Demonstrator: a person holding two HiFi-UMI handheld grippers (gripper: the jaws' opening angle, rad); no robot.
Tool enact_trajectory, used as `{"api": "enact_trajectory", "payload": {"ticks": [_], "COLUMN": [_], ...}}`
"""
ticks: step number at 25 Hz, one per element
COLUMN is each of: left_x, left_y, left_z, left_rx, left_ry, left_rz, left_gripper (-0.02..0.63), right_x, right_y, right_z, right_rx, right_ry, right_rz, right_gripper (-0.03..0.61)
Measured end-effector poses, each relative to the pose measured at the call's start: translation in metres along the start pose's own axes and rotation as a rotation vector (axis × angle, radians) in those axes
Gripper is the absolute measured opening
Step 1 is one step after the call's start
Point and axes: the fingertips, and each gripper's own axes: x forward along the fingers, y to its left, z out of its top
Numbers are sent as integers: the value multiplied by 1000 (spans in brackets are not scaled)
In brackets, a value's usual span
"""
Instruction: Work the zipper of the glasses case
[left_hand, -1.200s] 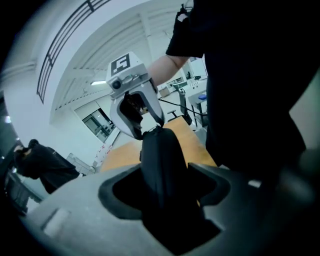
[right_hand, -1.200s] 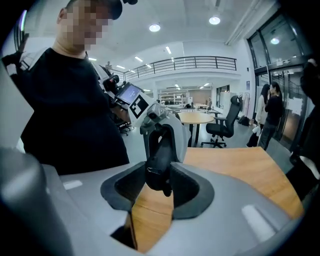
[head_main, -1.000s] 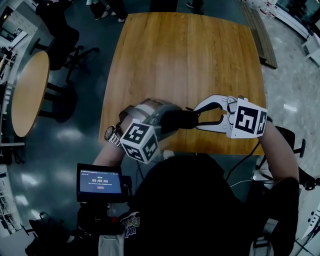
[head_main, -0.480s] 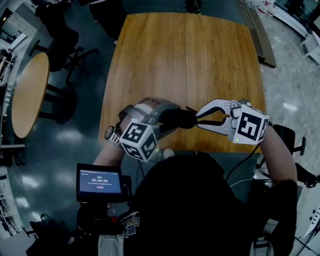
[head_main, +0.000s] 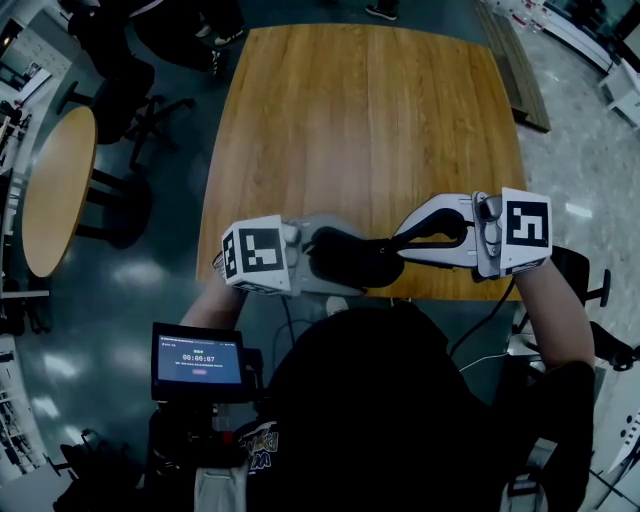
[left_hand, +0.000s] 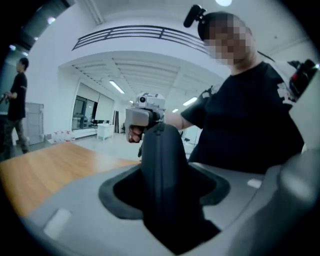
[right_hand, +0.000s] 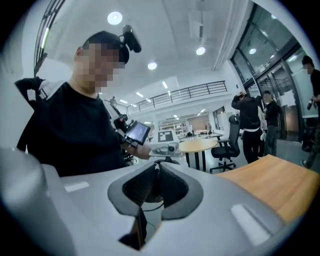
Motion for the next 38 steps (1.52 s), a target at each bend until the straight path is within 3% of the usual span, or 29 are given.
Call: {"api": "enact_trajectory", "payload": {"ticks": [4,7,17,20,22,24,27,29,31,33,35,38], "left_x": [-3,-5,-29,-36,-36,-31,-18,-15,-14,-13,-13,-18], "left_y": [-7,-25,-70,-70,-66,-61,-51,-41,-31,-22,-16,-10], "left_z": [19,35,70,73,67,58,37,20,6,-1,-2,5], "left_rx": [-63,-201,-553,-624,-640,-634,-584,-515,-421,-305,-202,-129], "left_ry": [-96,-172,-422,-496,-496,-439,-261,-137,-48,27,75,61], "left_rz": [-56,-200,-740,-822,-802,-746,-591,-465,-350,-244,-163,-102], "left_gripper": [273,275,273,273,273,273,273,272,268,267,265,262], "right_x": [-6,-4,16,19,20,21,17,15,14,12,9,9], "right_y": [-5,0,22,21,21,21,24,24,23,24,26,27], "right_z": [14,21,47,41,36,29,5,-9,-16,-17,-12,1], "right_rx": [124,134,-170,-369,-570,-816,-1184,-1326,-1348,-1293,-1190,-981], "right_ry": [-149,-189,-59,92,241,420,720,834,859,822,747,595], "right_rz": [22,42,-65,-164,-226,-276,-296,-271,-252,-256,-271,-290], "right_gripper": [32,32,32,32,32,32,34,32,32,31,29,6]}}
